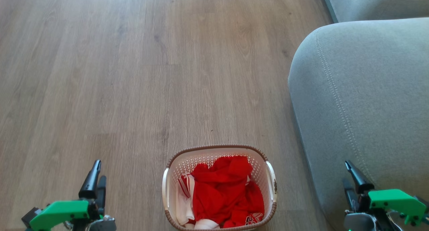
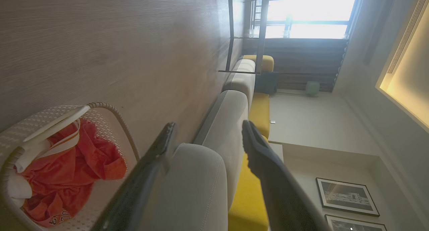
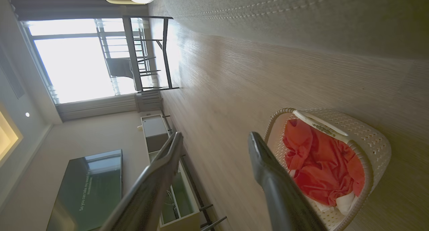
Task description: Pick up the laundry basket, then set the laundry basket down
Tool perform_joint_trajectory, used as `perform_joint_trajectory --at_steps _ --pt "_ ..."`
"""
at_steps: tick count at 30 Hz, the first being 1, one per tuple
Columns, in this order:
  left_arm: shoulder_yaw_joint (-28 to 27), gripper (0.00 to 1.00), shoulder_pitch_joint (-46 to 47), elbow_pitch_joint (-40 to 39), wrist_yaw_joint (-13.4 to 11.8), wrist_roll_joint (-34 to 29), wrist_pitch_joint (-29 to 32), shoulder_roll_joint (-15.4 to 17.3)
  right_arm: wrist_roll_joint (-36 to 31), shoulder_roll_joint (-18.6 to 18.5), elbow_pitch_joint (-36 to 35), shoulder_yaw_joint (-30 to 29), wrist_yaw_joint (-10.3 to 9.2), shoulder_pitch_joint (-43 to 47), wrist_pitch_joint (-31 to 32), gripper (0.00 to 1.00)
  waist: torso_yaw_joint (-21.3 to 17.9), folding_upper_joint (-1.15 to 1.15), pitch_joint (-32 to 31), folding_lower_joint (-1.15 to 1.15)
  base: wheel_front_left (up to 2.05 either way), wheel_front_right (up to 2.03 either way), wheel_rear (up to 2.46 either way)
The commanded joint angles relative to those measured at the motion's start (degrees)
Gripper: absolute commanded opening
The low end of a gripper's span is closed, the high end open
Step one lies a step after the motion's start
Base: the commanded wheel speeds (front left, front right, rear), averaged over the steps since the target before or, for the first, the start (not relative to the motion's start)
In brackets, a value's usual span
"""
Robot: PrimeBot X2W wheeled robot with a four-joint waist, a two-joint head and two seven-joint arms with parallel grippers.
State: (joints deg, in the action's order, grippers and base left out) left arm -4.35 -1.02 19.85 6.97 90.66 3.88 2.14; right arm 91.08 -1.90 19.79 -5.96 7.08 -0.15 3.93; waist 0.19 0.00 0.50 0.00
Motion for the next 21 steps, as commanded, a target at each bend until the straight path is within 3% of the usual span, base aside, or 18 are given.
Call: perform_joint_trajectory --at_steps 1,12,21 --pt "-0.72 1.00 3.11 -1.88 0.11 -0.88 -0.54 0.42 -0.63 -0.26 -2.07 0.19 0.06 -3.26 -0.65 1.00 0.05 0.00 0.00 0.00 0.00 0.00 0.00" --pt "-2.75 1.00 4.08 -3.55 0.15 -7.36 -2.39 0.45 -6.22 -0.33 -2.58 0.72 0.10 -4.59 -2.50 1.00 0.44 0.00 -0.08 0.00 0.00 0.00 0.00" --pt "-2.97 1.00 4.98 -7.58 -0.97 -14.98 -4.07 0.48 -14.94 -0.40 -4.86 1.25 0.13 -5.83 -4.17 1.00 0.76 0.00 -0.12 0.00 0.00 0.00 0.00"
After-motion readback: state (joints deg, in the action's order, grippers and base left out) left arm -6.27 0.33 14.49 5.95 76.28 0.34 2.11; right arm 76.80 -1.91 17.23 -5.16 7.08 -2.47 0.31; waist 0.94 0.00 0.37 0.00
